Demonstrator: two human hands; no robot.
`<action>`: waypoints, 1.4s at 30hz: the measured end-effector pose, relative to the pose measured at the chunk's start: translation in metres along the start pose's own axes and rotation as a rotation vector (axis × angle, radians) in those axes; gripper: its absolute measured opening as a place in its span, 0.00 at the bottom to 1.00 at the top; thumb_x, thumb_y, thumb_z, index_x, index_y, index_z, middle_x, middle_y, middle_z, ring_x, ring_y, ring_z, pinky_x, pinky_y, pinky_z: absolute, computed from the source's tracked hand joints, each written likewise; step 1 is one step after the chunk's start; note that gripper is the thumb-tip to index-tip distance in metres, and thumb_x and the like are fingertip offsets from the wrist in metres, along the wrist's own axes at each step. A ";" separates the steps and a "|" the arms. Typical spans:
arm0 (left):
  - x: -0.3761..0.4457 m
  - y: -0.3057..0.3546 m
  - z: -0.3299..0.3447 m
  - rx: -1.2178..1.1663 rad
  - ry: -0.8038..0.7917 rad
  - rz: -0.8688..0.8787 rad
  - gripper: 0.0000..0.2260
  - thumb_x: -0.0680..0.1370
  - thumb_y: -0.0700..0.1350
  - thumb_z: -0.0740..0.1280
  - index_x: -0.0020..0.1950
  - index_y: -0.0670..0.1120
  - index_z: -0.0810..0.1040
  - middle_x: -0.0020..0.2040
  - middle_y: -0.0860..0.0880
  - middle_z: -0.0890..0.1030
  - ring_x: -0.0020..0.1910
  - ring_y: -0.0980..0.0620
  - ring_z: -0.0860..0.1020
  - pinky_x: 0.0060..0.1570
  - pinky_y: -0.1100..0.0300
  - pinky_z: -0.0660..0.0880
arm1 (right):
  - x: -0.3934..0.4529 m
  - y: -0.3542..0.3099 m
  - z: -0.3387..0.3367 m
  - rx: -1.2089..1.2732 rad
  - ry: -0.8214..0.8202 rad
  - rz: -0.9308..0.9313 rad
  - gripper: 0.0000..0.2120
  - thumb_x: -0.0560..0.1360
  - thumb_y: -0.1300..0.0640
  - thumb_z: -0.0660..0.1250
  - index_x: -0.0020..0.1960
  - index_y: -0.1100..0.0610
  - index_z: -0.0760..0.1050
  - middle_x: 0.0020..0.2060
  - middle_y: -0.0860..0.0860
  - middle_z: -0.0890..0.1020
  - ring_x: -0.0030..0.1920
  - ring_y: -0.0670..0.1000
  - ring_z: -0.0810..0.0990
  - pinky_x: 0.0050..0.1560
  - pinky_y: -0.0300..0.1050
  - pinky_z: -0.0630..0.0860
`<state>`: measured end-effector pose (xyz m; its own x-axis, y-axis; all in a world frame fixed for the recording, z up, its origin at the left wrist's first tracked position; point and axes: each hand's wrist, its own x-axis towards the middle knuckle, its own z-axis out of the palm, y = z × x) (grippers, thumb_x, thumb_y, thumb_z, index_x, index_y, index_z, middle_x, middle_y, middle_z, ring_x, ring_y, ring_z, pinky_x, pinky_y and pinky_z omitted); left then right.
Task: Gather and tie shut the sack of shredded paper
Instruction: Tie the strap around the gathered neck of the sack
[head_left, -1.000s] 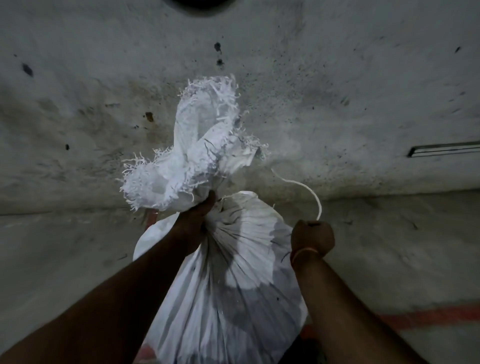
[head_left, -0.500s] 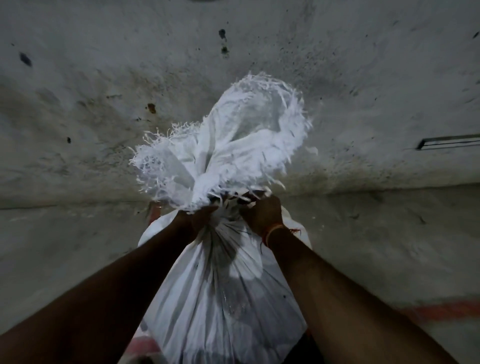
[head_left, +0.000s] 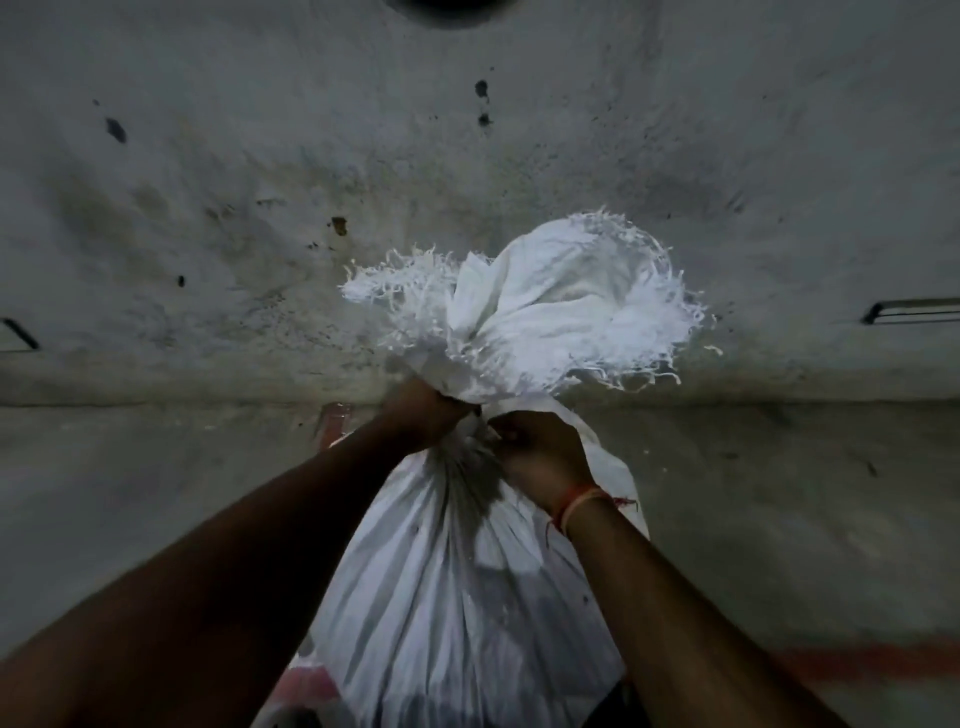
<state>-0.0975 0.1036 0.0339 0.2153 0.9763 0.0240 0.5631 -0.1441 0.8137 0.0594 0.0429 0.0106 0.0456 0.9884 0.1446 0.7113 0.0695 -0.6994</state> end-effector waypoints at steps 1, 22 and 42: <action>-0.001 -0.001 0.000 -0.041 0.032 0.014 0.31 0.66 0.62 0.71 0.57 0.40 0.84 0.60 0.39 0.83 0.64 0.41 0.80 0.66 0.44 0.75 | -0.004 0.001 0.001 0.037 0.016 0.009 0.07 0.73 0.54 0.72 0.48 0.53 0.86 0.48 0.52 0.88 0.53 0.53 0.84 0.50 0.37 0.75; -0.032 -0.027 0.030 -0.916 -0.082 -0.194 0.11 0.84 0.40 0.62 0.62 0.37 0.77 0.57 0.41 0.84 0.57 0.44 0.81 0.64 0.50 0.76 | -0.053 0.014 0.044 0.312 0.009 0.075 0.14 0.68 0.52 0.73 0.52 0.51 0.81 0.48 0.50 0.81 0.49 0.48 0.82 0.53 0.48 0.80; -0.060 -0.045 0.020 0.247 0.283 -0.064 0.12 0.75 0.52 0.71 0.49 0.42 0.83 0.48 0.43 0.83 0.50 0.46 0.82 0.50 0.51 0.79 | -0.040 0.023 0.052 -0.050 -0.056 -0.064 0.05 0.70 0.58 0.73 0.38 0.60 0.82 0.48 0.54 0.76 0.46 0.52 0.79 0.49 0.37 0.72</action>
<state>-0.1197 0.0481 -0.0156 -0.0358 0.9857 0.1647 0.7508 -0.0823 0.6554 0.0374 0.0121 -0.0478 -0.0395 0.9883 0.1475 0.7454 0.1275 -0.6543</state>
